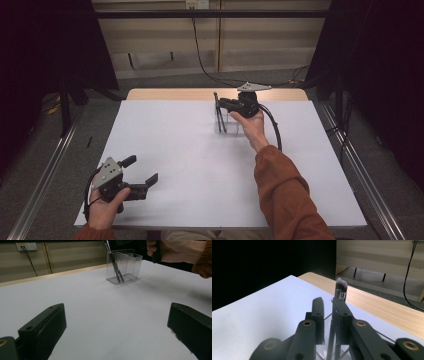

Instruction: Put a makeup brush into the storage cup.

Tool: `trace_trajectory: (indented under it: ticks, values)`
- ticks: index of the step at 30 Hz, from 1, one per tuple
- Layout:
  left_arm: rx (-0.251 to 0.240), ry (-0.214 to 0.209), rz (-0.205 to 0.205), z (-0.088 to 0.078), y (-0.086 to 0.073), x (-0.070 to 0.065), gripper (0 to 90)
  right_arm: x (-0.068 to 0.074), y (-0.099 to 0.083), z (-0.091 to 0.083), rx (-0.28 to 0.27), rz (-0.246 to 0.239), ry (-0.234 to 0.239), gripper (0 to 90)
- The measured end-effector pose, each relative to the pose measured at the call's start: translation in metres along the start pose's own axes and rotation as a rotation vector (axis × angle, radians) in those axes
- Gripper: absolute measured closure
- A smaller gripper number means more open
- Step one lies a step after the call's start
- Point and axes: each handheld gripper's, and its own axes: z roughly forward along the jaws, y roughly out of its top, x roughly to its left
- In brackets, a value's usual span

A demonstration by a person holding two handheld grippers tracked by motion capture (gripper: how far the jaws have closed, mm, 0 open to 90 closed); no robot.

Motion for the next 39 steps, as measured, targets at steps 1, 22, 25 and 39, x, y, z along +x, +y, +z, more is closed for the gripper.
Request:
trace_trajectory:
  ticks: [1, 22, 25, 39]
  values:
    - [0.000, 0.000, 0.000, 0.000, 0.000, 0.000, 2.1, 0.000, 0.000, 0.000, -0.001, 0.001, -0.002, 76.2]
    - [0.007, 0.010, -0.015, 0.004, 0.000, 0.001, 2.1, 0.005, 0.001, -0.014, -0.034, -0.033, -0.021, 25.3]
    - [0.005, 0.013, -0.018, 0.003, 0.000, 0.001, 2.1, 0.007, 0.002, -0.016, -0.048, -0.025, -0.018, 16.1]
    - [-0.003, 0.011, -0.006, -0.001, 0.000, 0.000, 2.1, 0.012, -0.010, -0.031, -0.056, 0.006, -0.003, 1.8]
